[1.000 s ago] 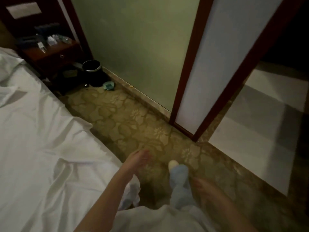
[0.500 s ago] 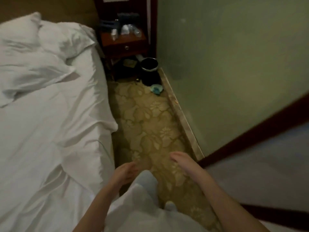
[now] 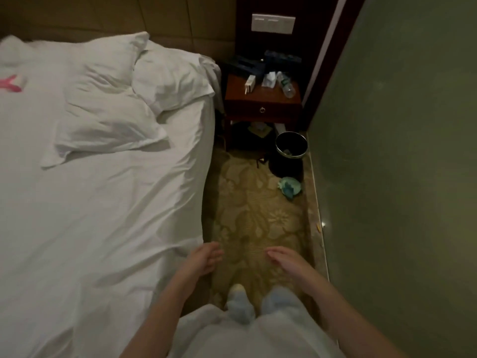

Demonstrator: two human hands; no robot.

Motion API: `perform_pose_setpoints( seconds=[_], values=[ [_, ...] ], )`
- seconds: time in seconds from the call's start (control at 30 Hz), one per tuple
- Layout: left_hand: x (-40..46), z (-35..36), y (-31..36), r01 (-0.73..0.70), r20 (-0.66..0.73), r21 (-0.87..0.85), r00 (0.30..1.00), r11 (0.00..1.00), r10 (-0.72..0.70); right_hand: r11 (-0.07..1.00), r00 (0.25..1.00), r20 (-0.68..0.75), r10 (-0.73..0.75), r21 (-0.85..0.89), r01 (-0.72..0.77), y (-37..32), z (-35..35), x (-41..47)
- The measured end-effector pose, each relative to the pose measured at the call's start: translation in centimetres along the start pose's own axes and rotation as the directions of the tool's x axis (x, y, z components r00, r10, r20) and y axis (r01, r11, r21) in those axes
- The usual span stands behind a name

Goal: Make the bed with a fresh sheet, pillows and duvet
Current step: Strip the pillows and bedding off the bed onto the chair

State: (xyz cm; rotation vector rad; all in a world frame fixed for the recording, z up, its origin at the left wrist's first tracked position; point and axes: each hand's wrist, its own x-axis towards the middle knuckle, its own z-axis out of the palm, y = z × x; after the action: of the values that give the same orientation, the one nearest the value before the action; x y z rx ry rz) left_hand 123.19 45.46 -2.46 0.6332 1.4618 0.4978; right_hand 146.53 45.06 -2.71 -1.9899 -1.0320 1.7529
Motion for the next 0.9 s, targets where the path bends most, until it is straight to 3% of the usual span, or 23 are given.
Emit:
perform_pose_setpoints(
  seconds=[0.13,0.27,0.47,0.63,0.73,0.9],
  values=[
    [4.5,0.5,8.0,-0.065,0.027,-0.039,0.997,0.997,0.066,0.984,0.984,-0.072,0.161,-0.067,-0.166,-2.7,-4.3,5.7],
    [10.4,0.0,15.1,-0.131,0.026,-0.099,0.991,0.986,0.134,0.964,0.976,-0.076,0.206,-0.158,-0.216,-6.9,-7.3,12.6],
    [19.6,-1.8,23.9,-0.117,-0.125,-0.27,0.988,0.956,0.085,0.934,0.989,0.076,0.129,-0.345,-0.095,-20.7,-9.0,23.9],
    [24.2,-4.7,27.3,-0.078,-0.282,-0.42,0.958,0.904,-0.048,0.859,0.967,0.25,-0.042,-0.485,0.163,-35.1,-8.3,31.8],
    [25.7,-6.9,28.7,-0.02,-0.339,-0.544,0.92,0.839,-0.198,0.822,0.939,0.341,-0.047,-0.521,0.23,-42.3,-6.0,35.8],
    [29.8,-11.7,30.7,-0.007,-0.409,-0.583,0.867,0.813,-0.286,0.824,0.882,0.47,-0.045,-0.481,0.299,-52.3,-0.3,43.6]
  ],
)
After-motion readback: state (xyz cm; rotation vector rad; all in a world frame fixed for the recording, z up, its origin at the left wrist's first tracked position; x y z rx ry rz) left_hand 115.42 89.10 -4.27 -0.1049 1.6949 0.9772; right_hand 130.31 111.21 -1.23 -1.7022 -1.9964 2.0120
